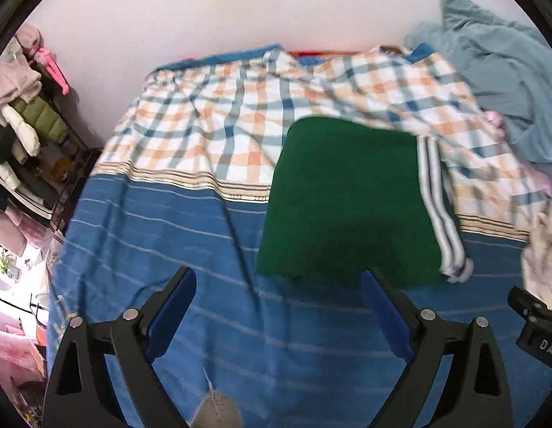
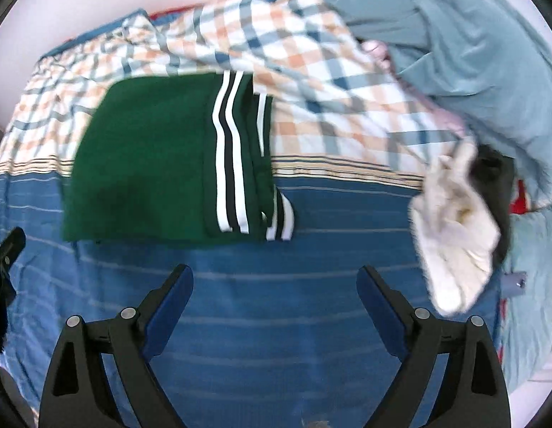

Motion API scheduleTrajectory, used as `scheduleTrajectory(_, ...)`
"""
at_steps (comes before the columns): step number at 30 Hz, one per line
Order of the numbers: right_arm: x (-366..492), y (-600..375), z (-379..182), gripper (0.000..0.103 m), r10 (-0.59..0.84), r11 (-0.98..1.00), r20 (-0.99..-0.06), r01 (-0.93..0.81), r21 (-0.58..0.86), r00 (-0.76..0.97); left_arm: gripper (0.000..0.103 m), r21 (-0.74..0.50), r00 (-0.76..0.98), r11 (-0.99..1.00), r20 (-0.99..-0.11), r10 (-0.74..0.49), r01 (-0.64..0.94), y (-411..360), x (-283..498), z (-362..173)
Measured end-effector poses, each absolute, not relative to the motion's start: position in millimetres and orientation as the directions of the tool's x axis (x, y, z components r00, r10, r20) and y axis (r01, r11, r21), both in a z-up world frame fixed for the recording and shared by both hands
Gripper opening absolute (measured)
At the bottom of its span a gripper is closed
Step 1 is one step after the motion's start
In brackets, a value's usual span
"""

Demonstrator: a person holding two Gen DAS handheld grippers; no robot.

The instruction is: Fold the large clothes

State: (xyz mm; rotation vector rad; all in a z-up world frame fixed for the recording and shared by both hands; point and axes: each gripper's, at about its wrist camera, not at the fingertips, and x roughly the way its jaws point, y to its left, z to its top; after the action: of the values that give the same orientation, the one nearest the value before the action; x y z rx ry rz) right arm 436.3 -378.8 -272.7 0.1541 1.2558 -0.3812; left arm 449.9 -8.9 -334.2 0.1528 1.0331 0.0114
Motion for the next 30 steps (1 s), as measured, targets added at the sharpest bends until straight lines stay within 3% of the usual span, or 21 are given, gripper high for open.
scheduleTrajectory(16, 242, -337, 15, 0.094, -0.270, 0.921, -0.840, 0.379, -0.084, 0.470, 0.095, 0.079, 0.652, 0.993, -0.758, 0.000, 0.092, -3, 276, -95)
scheduleTrajectory(24, 162, -307, 115, 0.094, -0.307, 0.920, -0.771, 0.382, -0.090, 0.558, 0.095, 0.049, 0.710, 0.994, -0.703, -0.037, 0.101, 5, 216, -30)
scheduleTrajectory(30, 118, -297, 153, 0.094, -0.306, 0.923, -0.744, 0.377, -0.080, 0.593, 0.095, 0.047, 0.714, 0.992, -0.698, -0.051, 0.117, 5, 187, -9)
